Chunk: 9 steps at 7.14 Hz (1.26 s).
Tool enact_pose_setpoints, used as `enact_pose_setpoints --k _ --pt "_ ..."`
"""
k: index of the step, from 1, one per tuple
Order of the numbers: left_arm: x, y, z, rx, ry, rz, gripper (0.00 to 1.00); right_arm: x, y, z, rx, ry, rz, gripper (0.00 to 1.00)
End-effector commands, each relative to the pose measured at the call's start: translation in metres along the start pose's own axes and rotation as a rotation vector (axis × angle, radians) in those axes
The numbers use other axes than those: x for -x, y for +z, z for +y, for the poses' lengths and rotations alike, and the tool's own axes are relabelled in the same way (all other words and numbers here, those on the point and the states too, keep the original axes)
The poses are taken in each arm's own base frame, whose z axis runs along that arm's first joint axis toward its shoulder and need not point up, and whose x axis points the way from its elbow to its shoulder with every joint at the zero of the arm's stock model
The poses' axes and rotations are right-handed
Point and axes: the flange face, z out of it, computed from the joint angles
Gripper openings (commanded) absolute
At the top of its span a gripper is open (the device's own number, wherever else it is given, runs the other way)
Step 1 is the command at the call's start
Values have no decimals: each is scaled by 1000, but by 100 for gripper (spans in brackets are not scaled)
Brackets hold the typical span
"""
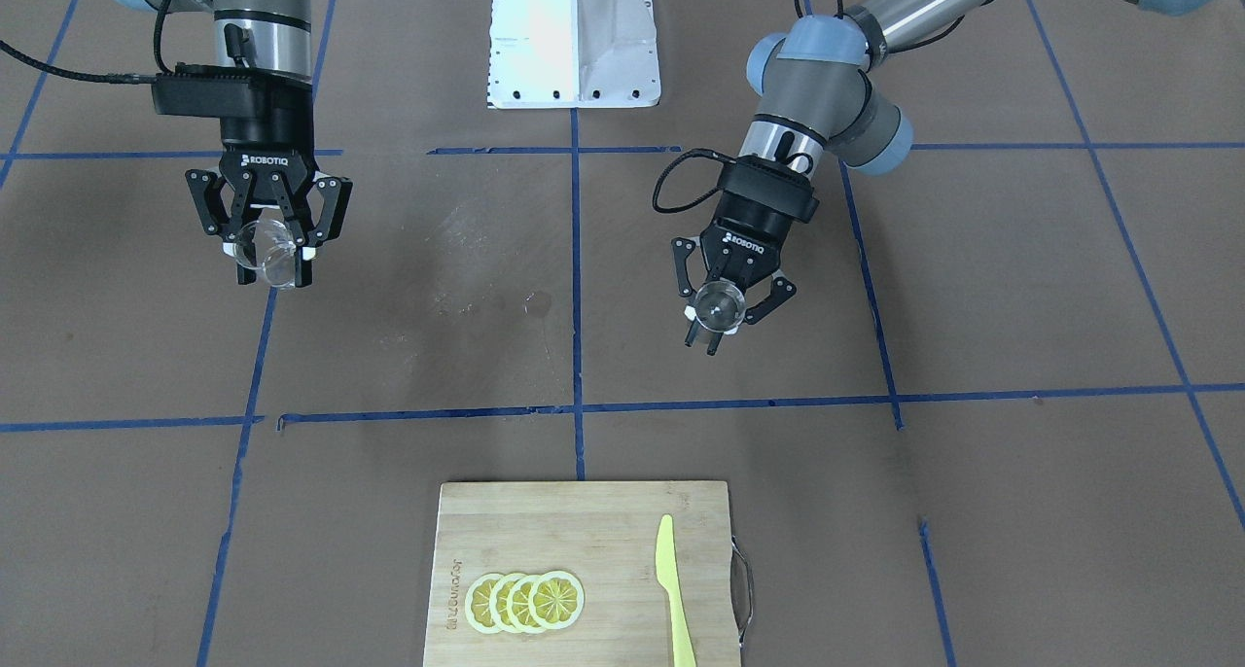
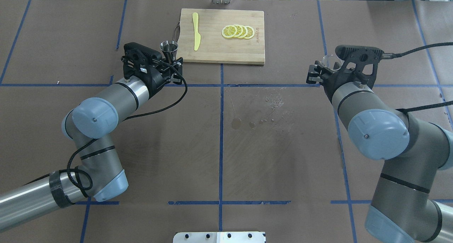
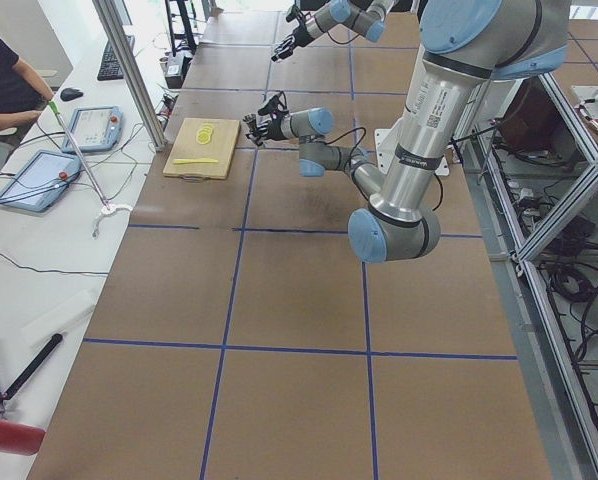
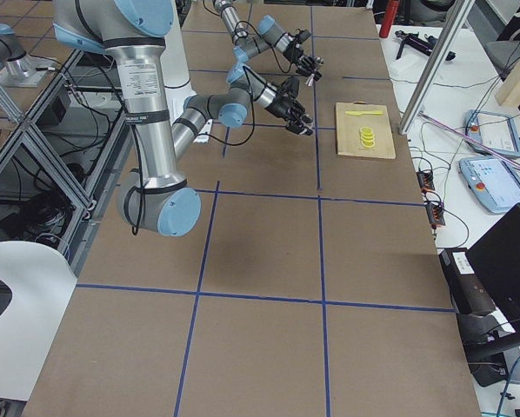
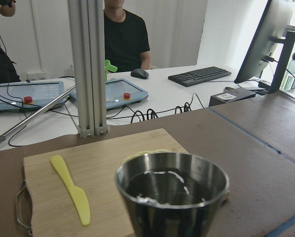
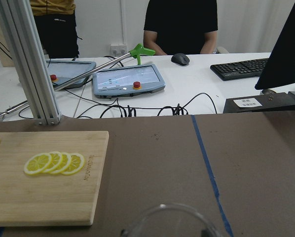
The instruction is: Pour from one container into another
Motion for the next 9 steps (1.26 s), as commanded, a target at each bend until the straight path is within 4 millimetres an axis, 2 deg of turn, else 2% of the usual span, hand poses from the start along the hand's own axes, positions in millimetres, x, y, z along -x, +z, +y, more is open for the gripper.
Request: enact_pose_setpoints --k 1,2,3,5,6,7,8,9 --pt "61 -25 17 -43 -7 -160 0 -26 9 7 5 73 47 0" --pt "84 -27 7 -63 -16 -201 0 -30 9 8 5 72 50 0" --pt "101 -31 18 -57 -117 -225 0 -40 8 12 8 70 48 0" --pt "140 -43 50 -53 -212 -308 0 -94 13 32 -4 104 -25 0" --pt "157 -52 55 -98 -240 -355 0 -106 27 44 -8 99 -33 0" --pt "186 -67 71 -155 -231 -439 0 -110 33 49 -8 92 -22 0" --pt "197 -78 87 -183 -226 -480 0 -110 33 49 -9 92 -21 0" --pt "193 -87 113 -207 -245 -492 0 -112 33 49 -12 87 -18 0"
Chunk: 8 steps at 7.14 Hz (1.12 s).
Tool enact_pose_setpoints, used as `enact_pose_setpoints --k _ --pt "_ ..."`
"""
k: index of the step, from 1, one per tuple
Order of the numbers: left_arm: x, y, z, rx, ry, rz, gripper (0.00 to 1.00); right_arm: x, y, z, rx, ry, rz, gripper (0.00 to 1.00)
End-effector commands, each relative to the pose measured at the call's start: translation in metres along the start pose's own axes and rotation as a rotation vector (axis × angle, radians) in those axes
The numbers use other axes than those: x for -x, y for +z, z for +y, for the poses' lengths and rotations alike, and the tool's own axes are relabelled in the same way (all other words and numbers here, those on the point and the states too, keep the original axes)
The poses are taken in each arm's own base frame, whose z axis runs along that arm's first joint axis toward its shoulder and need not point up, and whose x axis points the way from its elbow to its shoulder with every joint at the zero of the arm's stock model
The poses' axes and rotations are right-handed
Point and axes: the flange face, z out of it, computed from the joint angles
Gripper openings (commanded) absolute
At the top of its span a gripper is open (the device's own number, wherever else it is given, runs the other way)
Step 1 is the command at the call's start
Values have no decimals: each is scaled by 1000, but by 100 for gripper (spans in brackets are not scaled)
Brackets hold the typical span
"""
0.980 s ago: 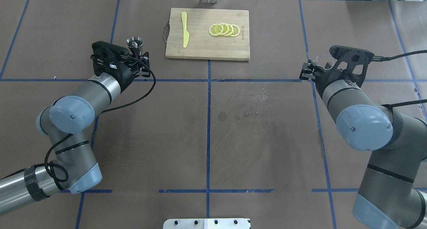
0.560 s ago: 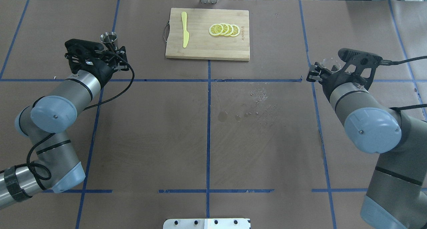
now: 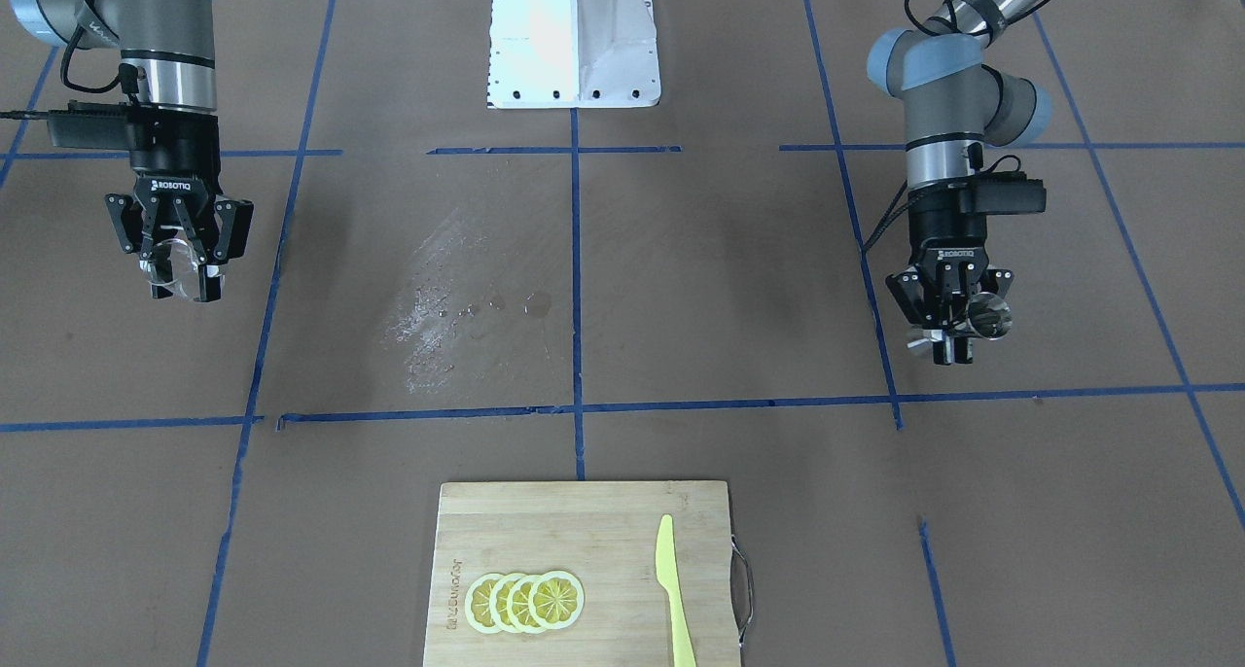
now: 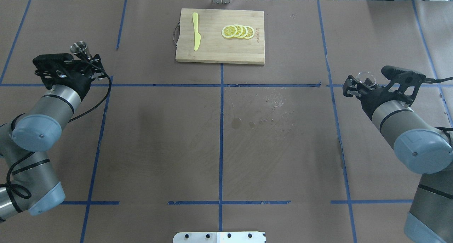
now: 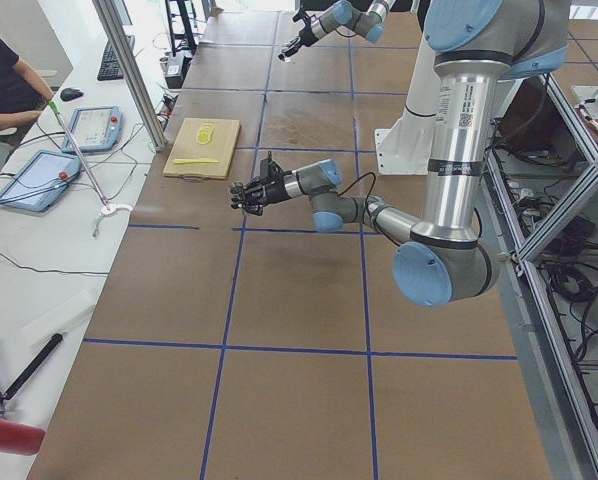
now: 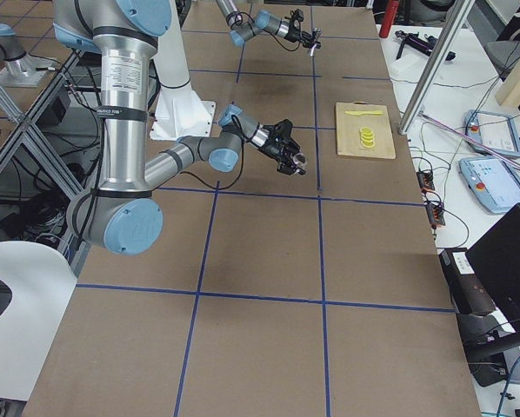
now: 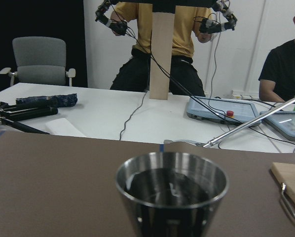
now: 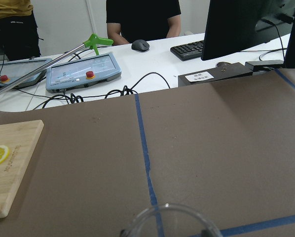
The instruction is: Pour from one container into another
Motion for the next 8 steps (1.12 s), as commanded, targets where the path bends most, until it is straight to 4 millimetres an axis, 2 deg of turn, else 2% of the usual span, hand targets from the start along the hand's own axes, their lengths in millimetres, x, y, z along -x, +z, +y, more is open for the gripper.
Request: enact_pose_setpoints --k 1,2,5,8 --pt "8 -26 43 -64 -27 -18 0 -3 1 1 -5 -51 4 0" --pt "6 -35 67 -85 -21 -18 0 -3 1 1 -5 -53 4 0" --pt "7 -51 97 -183 34 -26 0 -13 3 4 -16 -48 24 0" --pt "7 -63 126 -176 74 -11 0 -9 -1 15 -22 -14 17 0"
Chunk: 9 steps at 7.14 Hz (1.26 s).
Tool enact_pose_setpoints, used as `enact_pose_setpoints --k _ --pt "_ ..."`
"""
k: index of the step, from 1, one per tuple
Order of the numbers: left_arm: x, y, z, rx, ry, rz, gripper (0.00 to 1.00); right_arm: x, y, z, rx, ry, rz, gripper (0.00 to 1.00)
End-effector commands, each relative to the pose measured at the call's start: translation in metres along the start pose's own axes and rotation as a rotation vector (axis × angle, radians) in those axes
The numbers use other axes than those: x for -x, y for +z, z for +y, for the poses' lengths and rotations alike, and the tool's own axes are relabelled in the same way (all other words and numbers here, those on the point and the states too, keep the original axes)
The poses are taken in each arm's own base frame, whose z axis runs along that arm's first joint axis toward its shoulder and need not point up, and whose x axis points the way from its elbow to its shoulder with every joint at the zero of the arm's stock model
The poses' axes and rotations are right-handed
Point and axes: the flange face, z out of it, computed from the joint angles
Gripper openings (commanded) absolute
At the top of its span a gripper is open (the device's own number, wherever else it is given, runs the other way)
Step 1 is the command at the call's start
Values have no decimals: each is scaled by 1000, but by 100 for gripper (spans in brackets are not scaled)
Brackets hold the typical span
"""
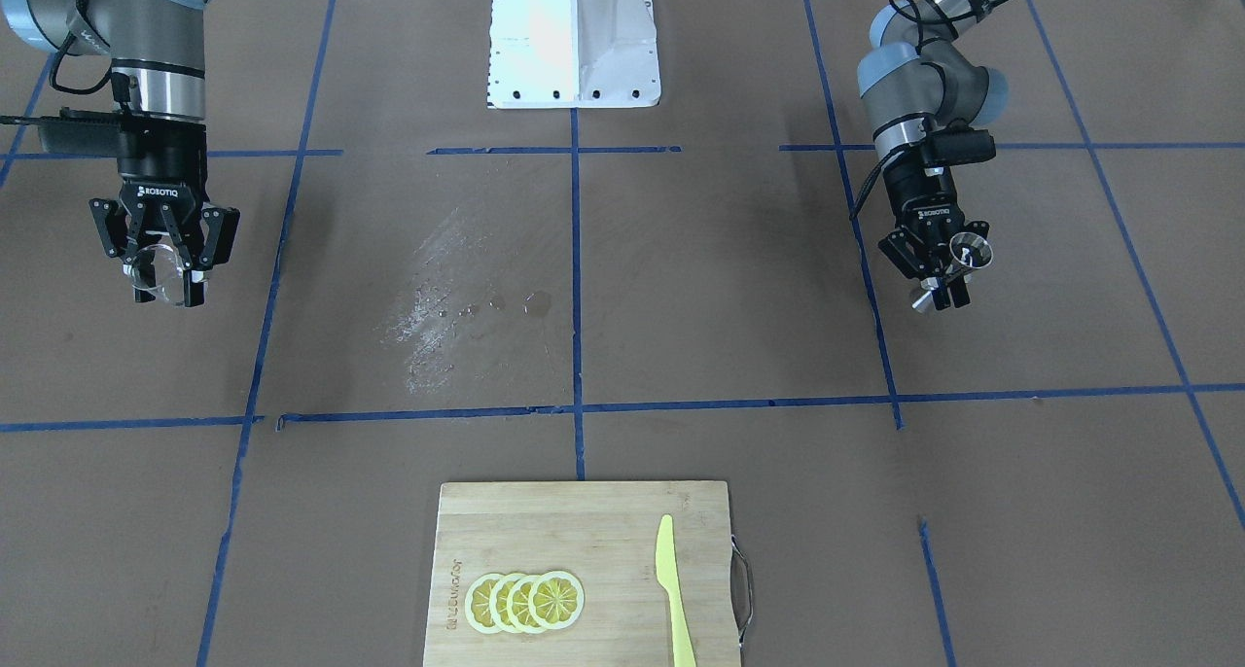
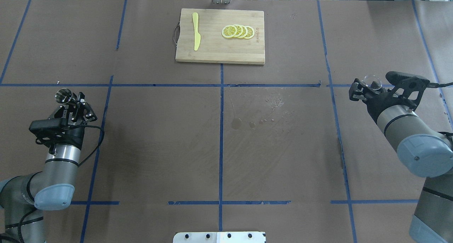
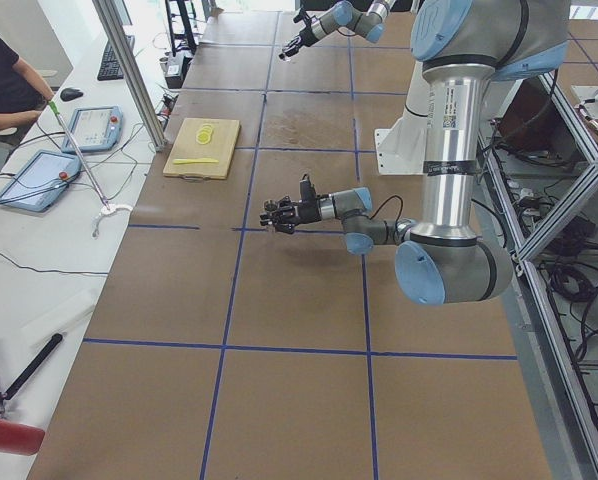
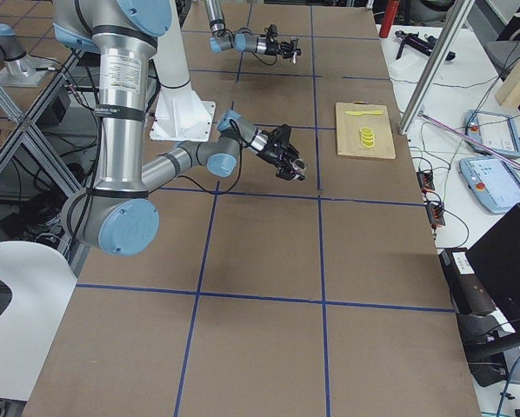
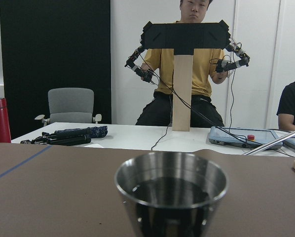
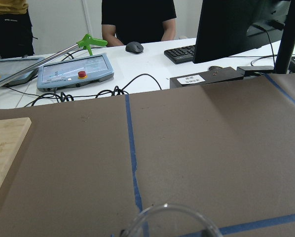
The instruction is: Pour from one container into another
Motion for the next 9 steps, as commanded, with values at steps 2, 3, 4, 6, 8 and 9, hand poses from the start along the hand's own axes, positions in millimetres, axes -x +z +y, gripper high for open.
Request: enact_pose_setpoints --k 2,3,4,6,8,9 --pt "4 -8 21 16 39 7 0 5 -2 18 -11 14 -3 0" --pt "6 -7 25 18 45 5 0 6 -4 19 -18 11 -6 0" --pt "6 -9 25 20 43 8 0 6 -4 21 -17 9 -6 0" --pt "0 -12 26 29 12 19 0 7 -4 22 -16 8 -7 0" --pt "0 -13 29 34 11 21 15 7 -4 23 -18 5 -7 0" --pt "0 -14 30 37 14 21 17 6 -3 23 -17 4 -5 0"
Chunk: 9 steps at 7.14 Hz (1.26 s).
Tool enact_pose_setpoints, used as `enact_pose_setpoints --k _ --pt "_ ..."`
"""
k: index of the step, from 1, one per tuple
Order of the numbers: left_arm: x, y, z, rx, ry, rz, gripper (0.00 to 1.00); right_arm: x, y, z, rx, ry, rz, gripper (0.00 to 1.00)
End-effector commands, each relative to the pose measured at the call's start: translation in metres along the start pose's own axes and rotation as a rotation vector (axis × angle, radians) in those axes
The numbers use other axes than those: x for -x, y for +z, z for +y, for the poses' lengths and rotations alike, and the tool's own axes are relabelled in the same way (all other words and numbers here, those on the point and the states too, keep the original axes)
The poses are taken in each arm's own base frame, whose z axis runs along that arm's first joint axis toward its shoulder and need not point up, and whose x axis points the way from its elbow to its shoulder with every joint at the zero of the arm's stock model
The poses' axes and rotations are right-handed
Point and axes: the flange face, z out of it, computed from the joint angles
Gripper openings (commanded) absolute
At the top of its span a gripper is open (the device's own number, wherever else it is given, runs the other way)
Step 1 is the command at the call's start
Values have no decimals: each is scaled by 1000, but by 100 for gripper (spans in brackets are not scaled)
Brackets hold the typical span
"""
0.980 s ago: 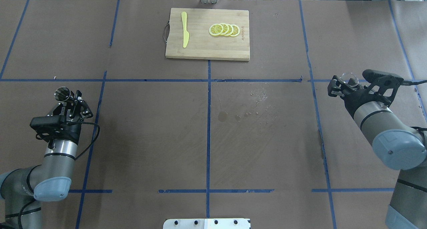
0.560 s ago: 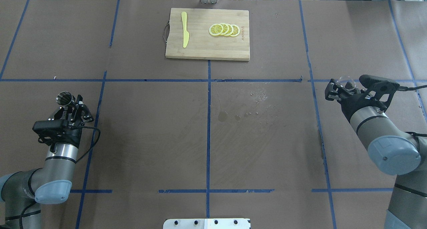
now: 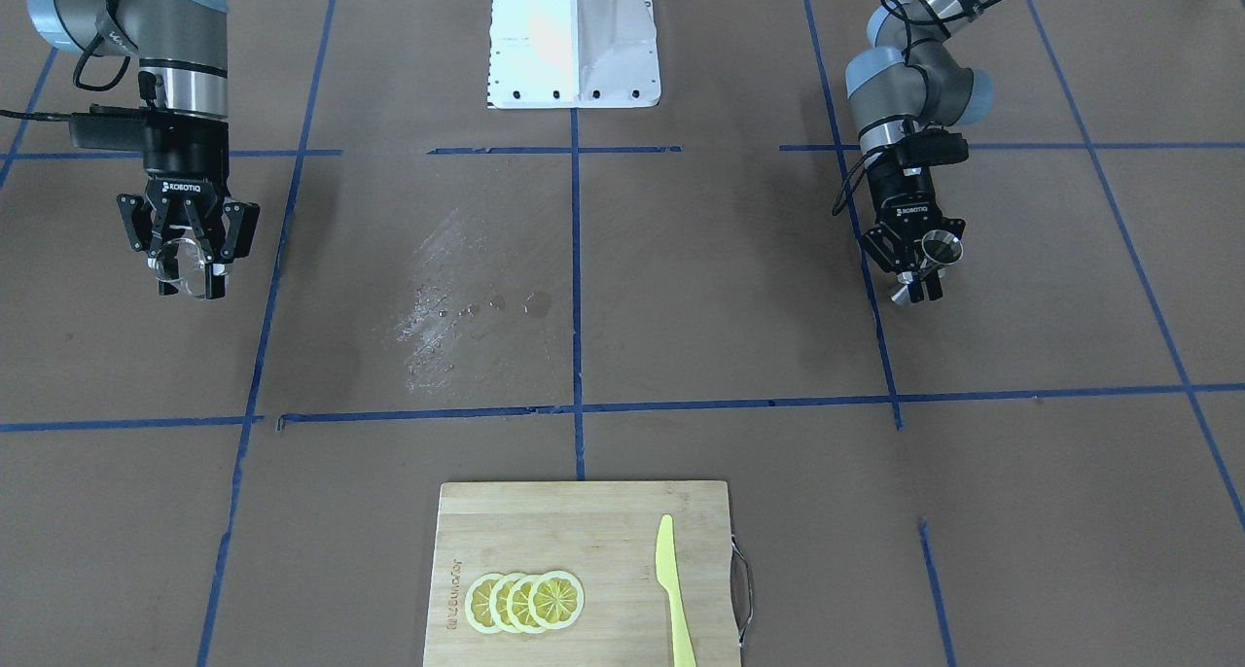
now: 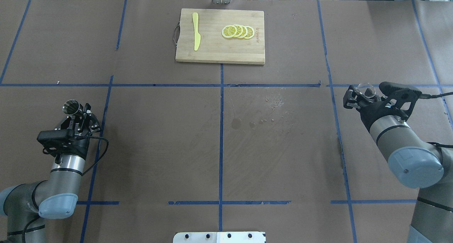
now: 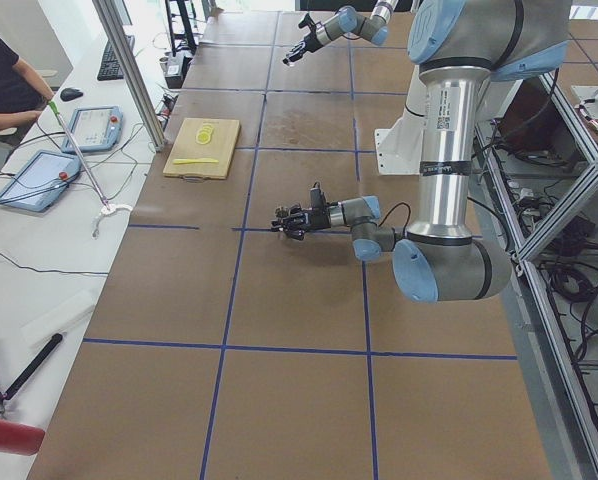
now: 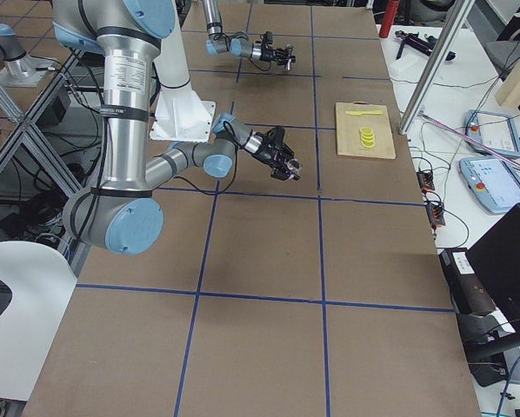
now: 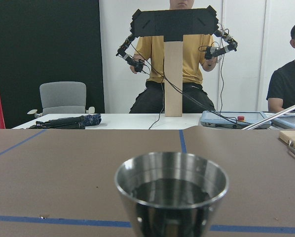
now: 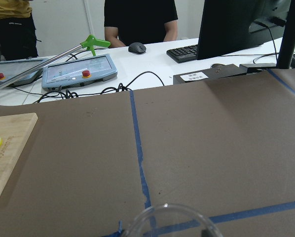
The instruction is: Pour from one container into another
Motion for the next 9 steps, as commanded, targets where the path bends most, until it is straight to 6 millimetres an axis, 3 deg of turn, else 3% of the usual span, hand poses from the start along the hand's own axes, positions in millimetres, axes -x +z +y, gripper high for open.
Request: enact_pose_setpoints --k 1,5,8,9 --pt "-1 -3 4 9 6 4 18 0 0 1 0 -1 1 0" --pt "-1 -5 7 14 10 7 40 0 0 1 0 -1 1 0" --pt "-2 -5 7 15 12 8 51 -3 5 10 -8 -18 12 0" --pt "-3 -5 7 18 15 9 66 -2 3 14 -11 -26 11 0"
